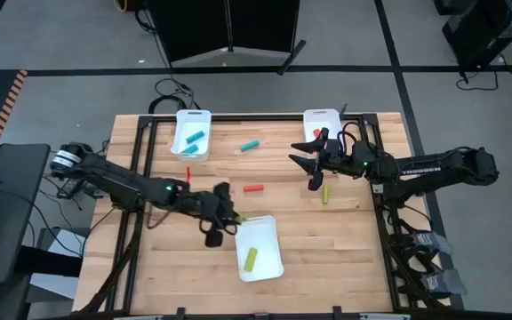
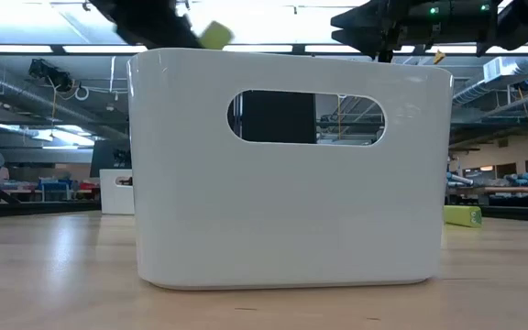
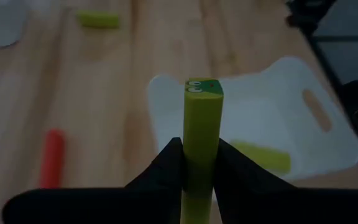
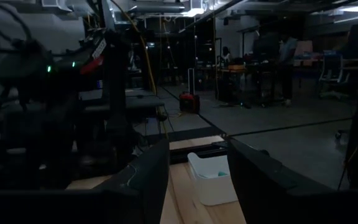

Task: Sort blocks
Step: Put the left green block into the bottom center white bin, then put the orange block into the top right white bin

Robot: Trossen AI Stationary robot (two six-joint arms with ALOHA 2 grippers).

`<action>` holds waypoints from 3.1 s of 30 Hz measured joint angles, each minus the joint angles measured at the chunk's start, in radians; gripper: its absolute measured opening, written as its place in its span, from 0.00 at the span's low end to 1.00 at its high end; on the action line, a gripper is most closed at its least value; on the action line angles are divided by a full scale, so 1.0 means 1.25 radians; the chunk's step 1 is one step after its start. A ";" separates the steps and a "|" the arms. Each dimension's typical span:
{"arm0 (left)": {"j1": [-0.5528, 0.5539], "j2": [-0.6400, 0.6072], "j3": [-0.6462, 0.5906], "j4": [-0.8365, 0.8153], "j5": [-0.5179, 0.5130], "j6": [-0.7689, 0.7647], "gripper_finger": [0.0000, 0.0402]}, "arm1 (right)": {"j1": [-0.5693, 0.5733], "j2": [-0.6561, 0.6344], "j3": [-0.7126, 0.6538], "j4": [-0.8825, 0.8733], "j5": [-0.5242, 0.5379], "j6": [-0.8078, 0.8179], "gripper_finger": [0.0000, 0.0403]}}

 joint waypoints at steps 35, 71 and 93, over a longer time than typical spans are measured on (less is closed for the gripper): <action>0.058 -0.097 -0.036 0.247 -0.013 0.001 0.71 | 0.031 0.409 0.381 -0.644 -0.053 -0.074 0.54; 0.086 -0.333 -0.276 0.380 -0.237 -0.017 0.71 | -0.034 0.756 0.598 -0.769 -0.149 -0.187 0.17; 0.312 -0.144 -0.152 0.156 -0.197 -0.163 0.62 | -0.258 0.217 0.450 -0.958 0.164 -0.019 0.18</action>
